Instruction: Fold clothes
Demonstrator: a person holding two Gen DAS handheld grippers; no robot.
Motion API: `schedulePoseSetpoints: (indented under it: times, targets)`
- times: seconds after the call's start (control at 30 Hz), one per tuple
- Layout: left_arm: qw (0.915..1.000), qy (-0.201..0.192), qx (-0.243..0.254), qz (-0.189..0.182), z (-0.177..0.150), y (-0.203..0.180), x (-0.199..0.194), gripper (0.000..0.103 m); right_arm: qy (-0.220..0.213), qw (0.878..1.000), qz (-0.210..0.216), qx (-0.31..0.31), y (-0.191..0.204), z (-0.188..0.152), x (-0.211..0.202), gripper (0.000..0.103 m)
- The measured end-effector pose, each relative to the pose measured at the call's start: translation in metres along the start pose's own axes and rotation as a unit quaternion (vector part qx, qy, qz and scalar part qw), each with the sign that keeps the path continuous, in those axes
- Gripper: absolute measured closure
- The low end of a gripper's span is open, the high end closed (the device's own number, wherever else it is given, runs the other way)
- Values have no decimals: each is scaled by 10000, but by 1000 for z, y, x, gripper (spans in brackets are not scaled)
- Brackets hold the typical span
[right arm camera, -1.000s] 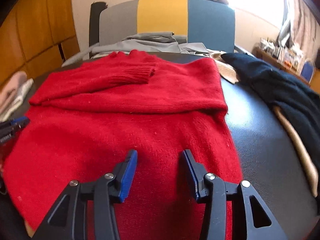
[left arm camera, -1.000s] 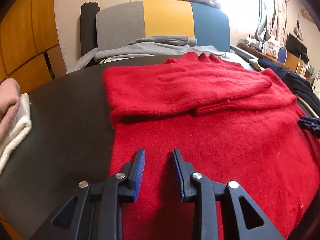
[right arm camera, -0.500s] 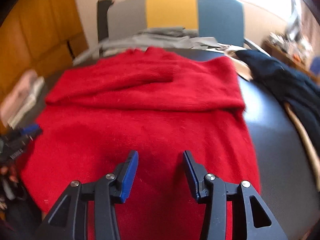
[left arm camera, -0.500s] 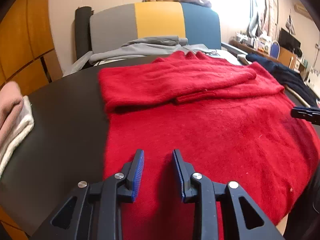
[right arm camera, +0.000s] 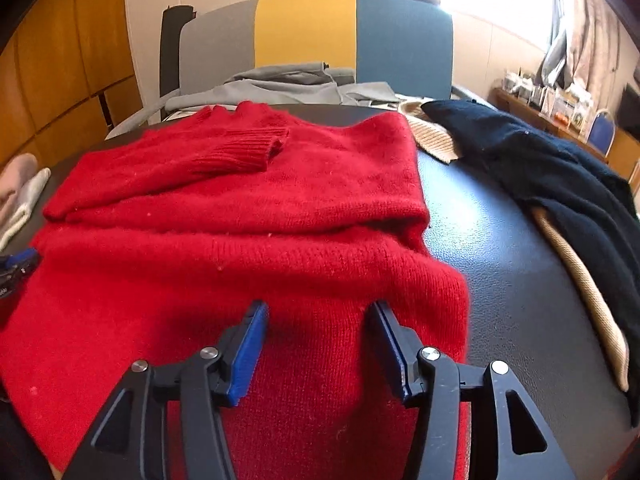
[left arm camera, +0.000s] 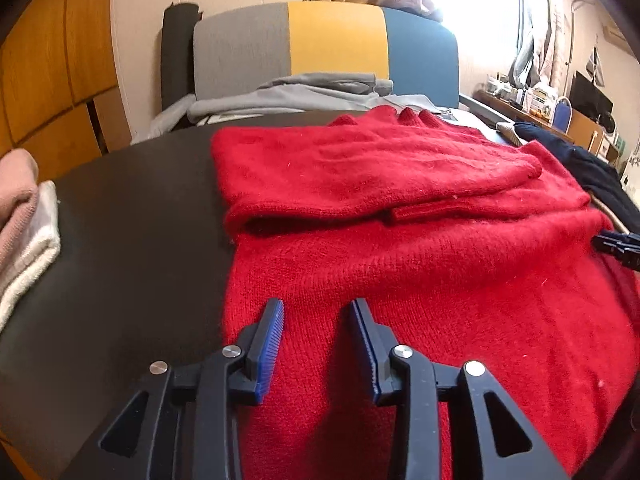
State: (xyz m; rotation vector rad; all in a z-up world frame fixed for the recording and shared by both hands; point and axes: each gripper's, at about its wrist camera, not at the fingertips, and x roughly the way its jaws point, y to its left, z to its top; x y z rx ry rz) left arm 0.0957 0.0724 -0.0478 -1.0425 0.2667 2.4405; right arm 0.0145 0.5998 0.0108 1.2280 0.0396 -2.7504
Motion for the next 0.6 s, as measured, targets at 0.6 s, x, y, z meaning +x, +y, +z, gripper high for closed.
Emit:
schedulePoseSetpoints:
  times: [0.6]
  targets:
    - [9680,501,-1559,-1901,-104,84,-93,68,367,9865,964,1269,-81,-112,-101,45]
